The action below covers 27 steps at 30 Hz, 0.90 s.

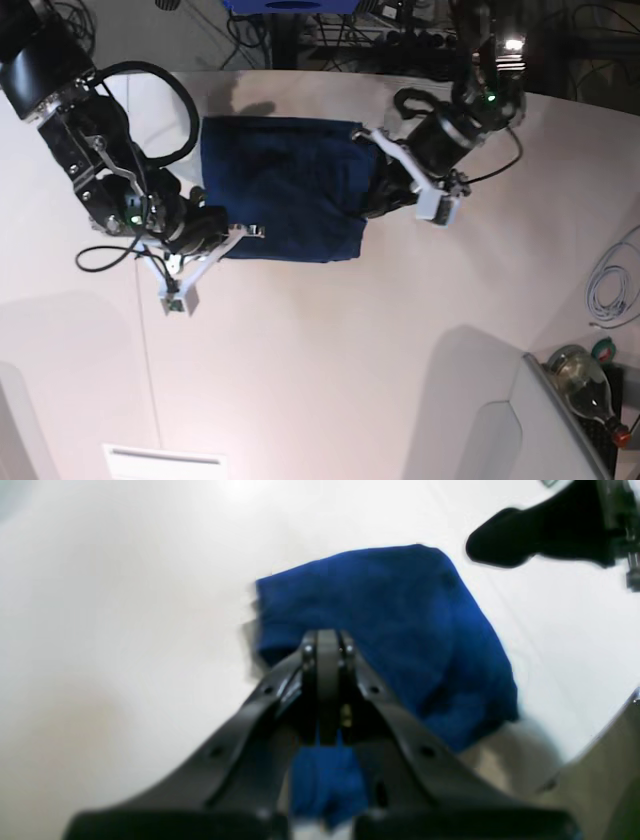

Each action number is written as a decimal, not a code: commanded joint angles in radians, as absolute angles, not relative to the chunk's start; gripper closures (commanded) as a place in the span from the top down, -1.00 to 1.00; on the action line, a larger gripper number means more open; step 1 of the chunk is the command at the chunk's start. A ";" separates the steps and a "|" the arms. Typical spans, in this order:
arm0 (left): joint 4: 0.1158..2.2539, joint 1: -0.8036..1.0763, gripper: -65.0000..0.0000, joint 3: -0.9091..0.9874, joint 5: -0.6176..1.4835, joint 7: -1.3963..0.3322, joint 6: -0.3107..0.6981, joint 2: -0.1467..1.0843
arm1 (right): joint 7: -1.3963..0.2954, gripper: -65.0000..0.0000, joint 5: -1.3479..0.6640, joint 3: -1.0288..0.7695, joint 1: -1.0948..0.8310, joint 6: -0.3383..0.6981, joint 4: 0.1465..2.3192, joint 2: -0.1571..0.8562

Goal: Layout the t-shirt on the table in an organized manner, then fold the t-shirt properly
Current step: 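Grasp the folded shirt edges with both grippers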

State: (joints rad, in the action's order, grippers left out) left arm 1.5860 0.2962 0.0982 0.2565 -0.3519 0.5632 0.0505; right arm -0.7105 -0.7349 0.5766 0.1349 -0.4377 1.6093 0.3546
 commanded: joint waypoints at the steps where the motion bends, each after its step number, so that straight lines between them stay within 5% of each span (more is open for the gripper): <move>1: 1.558 0.291 -1.00 0.065 0.231 -0.344 0.544 0.059 | -0.699 -0.98 -0.740 0.570 0.153 -0.433 1.624 0.354; 18: 1.369 0.260 -1.00 -0.022 0.031 -0.348 0.475 0.079 | -0.553 -0.98 -0.739 0.572 0.179 -0.325 1.333 0.341; 27: 1.374 0.260 -1.00 -0.022 0.031 -0.351 0.473 0.076 | -0.559 -0.98 -0.739 0.564 0.148 -0.320 1.527 0.351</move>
